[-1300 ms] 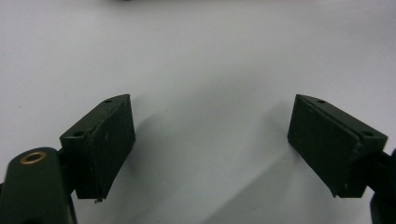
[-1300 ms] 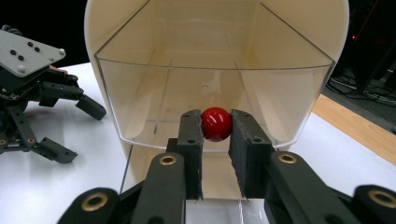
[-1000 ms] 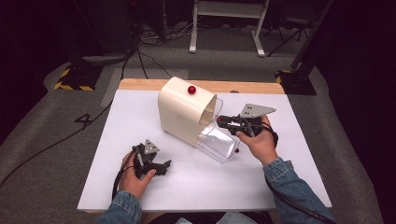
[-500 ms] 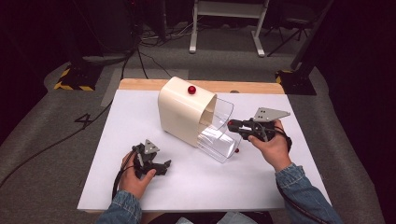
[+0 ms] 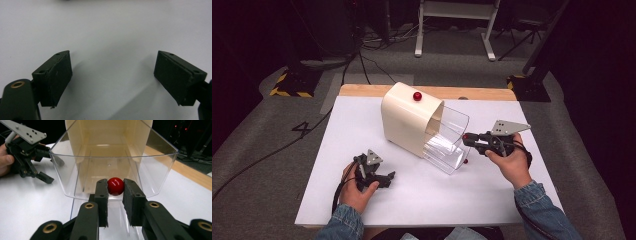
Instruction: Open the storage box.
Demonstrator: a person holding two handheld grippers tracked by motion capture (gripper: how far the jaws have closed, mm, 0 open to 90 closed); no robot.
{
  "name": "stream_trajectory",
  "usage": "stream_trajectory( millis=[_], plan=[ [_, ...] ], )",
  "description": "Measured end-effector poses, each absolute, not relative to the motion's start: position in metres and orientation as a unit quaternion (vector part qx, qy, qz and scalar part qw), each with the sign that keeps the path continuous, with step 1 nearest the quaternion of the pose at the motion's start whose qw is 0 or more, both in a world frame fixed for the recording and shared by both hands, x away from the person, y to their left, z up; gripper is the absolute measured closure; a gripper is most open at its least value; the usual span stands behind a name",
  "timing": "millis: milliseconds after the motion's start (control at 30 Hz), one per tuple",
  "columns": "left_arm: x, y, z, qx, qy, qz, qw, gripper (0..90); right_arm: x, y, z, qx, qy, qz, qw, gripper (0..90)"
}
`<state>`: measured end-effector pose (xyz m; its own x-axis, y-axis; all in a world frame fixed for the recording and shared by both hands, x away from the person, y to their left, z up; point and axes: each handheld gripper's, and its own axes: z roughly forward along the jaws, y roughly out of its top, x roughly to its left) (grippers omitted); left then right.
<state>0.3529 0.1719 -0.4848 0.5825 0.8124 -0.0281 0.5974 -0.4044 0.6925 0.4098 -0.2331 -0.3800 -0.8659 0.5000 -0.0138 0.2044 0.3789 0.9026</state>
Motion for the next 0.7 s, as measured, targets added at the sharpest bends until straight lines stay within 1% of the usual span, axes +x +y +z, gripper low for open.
stream_trajectory(
  millis=[100,200,400,433,533,700],
  plan=[
    [0.353,0.172,-0.485,0.822,0.43,0.159,0.339,15.2,0.411,-0.234,-0.386,0.219,0.823,0.505,0.137,73.8],
    [0.353,0.172,-0.485,0.822,0.43,0.158,0.339,15.2,0.412,-0.236,-0.391,0.224,0.823,0.504,0.139,68.4],
    [0.353,0.172,-0.485,0.822,0.429,0.159,0.338,15.2,0.411,-0.241,-0.395,0.23,0.824,0.498,0.14,64.3],
    [0.353,0.172,-0.485,0.822,0.429,0.159,0.338,15.2,0.41,-0.246,-0.396,0.235,0.824,0.495,0.145,61.8],
    [0.353,0.172,-0.485,0.822,0.429,0.159,0.338,15.2,0.409,-0.251,-0.397,0.241,0.82,0.498,0.143,61.2],
    [0.353,0.172,-0.485,0.823,0.429,0.159,0.338,15.2,0.405,-0.261,-0.399,0.246,0.821,0.494,0.147,57.3]
  ],
)
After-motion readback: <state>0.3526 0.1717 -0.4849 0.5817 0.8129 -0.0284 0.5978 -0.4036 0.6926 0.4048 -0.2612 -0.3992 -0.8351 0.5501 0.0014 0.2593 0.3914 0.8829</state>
